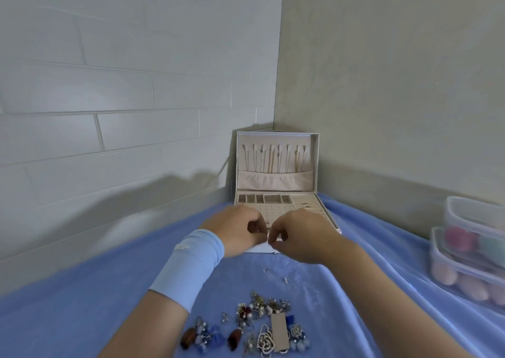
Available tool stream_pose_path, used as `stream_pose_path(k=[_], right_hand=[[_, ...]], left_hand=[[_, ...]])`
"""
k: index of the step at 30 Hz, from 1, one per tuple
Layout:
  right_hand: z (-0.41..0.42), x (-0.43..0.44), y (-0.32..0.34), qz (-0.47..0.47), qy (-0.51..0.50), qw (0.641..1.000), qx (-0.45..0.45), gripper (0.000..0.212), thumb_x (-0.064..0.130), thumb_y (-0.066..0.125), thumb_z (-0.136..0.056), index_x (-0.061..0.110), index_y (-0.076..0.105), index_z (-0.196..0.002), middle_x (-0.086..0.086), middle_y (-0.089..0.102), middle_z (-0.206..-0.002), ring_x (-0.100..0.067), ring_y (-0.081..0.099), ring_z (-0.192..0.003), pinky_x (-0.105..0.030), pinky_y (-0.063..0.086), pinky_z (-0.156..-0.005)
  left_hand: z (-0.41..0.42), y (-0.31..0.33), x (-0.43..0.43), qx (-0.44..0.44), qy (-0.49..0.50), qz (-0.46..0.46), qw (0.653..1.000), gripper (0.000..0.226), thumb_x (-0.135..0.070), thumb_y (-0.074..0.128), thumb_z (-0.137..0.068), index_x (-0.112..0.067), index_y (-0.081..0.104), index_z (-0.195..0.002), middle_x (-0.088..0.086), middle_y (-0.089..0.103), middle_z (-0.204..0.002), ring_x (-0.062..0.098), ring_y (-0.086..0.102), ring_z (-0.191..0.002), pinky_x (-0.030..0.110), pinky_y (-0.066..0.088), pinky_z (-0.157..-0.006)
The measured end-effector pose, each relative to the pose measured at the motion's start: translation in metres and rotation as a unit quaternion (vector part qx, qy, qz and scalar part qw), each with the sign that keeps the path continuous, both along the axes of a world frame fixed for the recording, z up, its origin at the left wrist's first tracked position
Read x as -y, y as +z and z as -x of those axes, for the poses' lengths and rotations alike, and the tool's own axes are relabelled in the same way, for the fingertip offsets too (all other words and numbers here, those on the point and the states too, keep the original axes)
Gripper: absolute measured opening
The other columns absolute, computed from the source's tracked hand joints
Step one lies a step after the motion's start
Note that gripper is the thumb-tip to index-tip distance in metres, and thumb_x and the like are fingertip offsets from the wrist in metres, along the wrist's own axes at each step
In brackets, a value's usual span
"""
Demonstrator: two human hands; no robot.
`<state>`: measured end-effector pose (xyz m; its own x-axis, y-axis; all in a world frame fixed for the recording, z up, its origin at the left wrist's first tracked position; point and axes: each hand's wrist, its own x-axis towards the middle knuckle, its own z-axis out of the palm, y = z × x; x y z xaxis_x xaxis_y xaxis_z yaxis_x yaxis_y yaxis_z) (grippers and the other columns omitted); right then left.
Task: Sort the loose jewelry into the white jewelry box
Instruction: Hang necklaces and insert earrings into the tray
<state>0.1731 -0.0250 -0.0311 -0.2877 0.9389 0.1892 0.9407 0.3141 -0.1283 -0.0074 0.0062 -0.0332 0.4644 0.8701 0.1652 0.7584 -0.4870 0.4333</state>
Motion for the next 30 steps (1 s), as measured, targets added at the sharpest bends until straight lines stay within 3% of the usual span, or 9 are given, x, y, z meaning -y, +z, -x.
stream_pose_path(k=[5, 9, 13, 16, 17, 19, 21, 25, 30], right_hand=[[-0.001, -0.004, -0.027, -0.037, 0.028, 0.981, 0.187, 0.040, 0.007, 0.054, -0.094, 0.036, 0.069, -0.116, 0.005, 0.069, -0.108, -0.020, 0.066, -0.101, -0.031, 0.045, -0.076], [0.006, -0.006, -0.037, -0.058, 0.037, 0.958, 0.280, 0.024, 0.002, 0.050, -0.095, 0.014, 0.069, -0.104, -0.006, 0.068, -0.101, -0.029, 0.066, -0.095, -0.033, 0.036, -0.067], [0.008, -0.008, -0.040, -0.051, 0.042, 0.952, 0.298, 0.022, 0.006, 0.049, -0.097, 0.010, 0.070, -0.101, -0.009, 0.068, -0.103, -0.032, 0.066, -0.095, -0.033, 0.033, -0.066], [0.009, -0.008, -0.043, -0.081, 0.059, 0.942, 0.321, 0.008, 0.017, 0.079, -0.074, 0.020, 0.073, -0.070, 0.001, 0.068, -0.070, -0.023, 0.067, -0.062, -0.026, 0.029, -0.051], [0.007, -0.012, -0.047, -0.088, 0.071, 0.938, 0.327, 0.023, 0.020, 0.090, -0.054, 0.022, 0.067, -0.054, 0.005, 0.061, -0.054, -0.019, 0.060, -0.046, -0.022, 0.023, -0.046], [-0.001, -0.021, -0.051, -0.090, 0.090, 0.943, 0.307, 0.039, 0.020, 0.095, -0.031, 0.024, 0.058, -0.041, 0.009, 0.049, -0.043, -0.015, 0.050, -0.033, -0.018, 0.017, -0.044], [-0.005, -0.020, -0.052, -0.113, 0.106, 0.932, 0.327, 0.039, 0.019, 0.096, -0.031, 0.027, 0.060, -0.045, 0.010, 0.048, -0.045, -0.015, 0.048, -0.034, -0.019, 0.018, -0.041], [-0.011, -0.016, -0.047, -0.174, 0.155, 0.924, 0.304, 0.036, 0.013, 0.092, -0.040, 0.026, 0.064, -0.059, 0.007, 0.053, -0.056, -0.015, 0.050, -0.037, -0.021, 0.023, -0.037], [-0.021, -0.019, -0.030, -0.242, 0.158, 0.955, 0.062, 0.003, 0.026, 0.068, -0.082, 0.024, 0.071, -0.081, 0.008, 0.059, -0.073, -0.018, 0.058, -0.053, -0.027, 0.038, -0.042]], left_hand=[[-0.008, -0.014, 0.014, -0.133, -0.026, 0.071, 0.988, 0.020, -0.040, 0.068, -0.083, -0.036, 0.074, -0.102, -0.014, 0.068, -0.109, 0.013, 0.063, -0.099, 0.030, 0.051, -0.090], [-0.015, -0.023, 0.016, -0.150, -0.025, 0.078, 0.985, 0.023, -0.041, 0.068, -0.081, -0.038, 0.075, -0.103, -0.012, 0.072, -0.105, 0.016, 0.065, -0.095, 0.030, 0.053, -0.088], [-0.016, -0.026, 0.012, -0.150, -0.032, 0.071, 0.986, 0.020, -0.035, 0.067, -0.083, -0.036, 0.077, -0.100, -0.008, 0.073, -0.102, 0.019, 0.065, -0.092, 0.034, 0.054, -0.089], [-0.015, -0.026, 0.009, -0.156, -0.035, 0.072, 0.985, 0.019, -0.033, 0.066, -0.081, -0.032, 0.078, -0.097, -0.003, 0.072, -0.093, 0.023, 0.065, -0.086, 0.036, 0.055, -0.086], [-0.014, -0.027, 0.008, -0.155, -0.037, 0.074, 0.984, 0.019, -0.032, 0.065, -0.081, -0.031, 0.078, -0.096, -0.003, 0.072, -0.092, 0.023, 0.066, -0.085, 0.036, 0.055, -0.085], [-0.013, -0.027, 0.008, -0.153, -0.041, 0.075, 0.985, 0.018, -0.031, 0.066, -0.082, -0.032, 0.077, -0.096, -0.004, 0.072, -0.094, 0.022, 0.066, -0.087, 0.034, 0.055, -0.086], [-0.011, -0.026, 0.007, -0.143, -0.040, 0.070, 0.986, 0.016, -0.031, 0.066, -0.083, -0.032, 0.077, -0.095, -0.006, 0.073, -0.096, 0.021, 0.066, -0.090, 0.033, 0.054, -0.086], [-0.006, -0.026, 0.005, -0.123, -0.032, 0.067, 0.990, 0.013, -0.032, 0.068, -0.083, -0.031, 0.077, -0.093, -0.008, 0.073, -0.096, 0.018, 0.066, -0.090, 0.031, 0.054, -0.084], [0.005, -0.015, 0.000, -0.076, -0.024, 0.080, 0.994, 0.015, -0.029, 0.061, -0.087, -0.027, 0.075, -0.092, -0.006, 0.073, -0.090, 0.014, 0.069, -0.082, 0.030, 0.054, -0.078]])
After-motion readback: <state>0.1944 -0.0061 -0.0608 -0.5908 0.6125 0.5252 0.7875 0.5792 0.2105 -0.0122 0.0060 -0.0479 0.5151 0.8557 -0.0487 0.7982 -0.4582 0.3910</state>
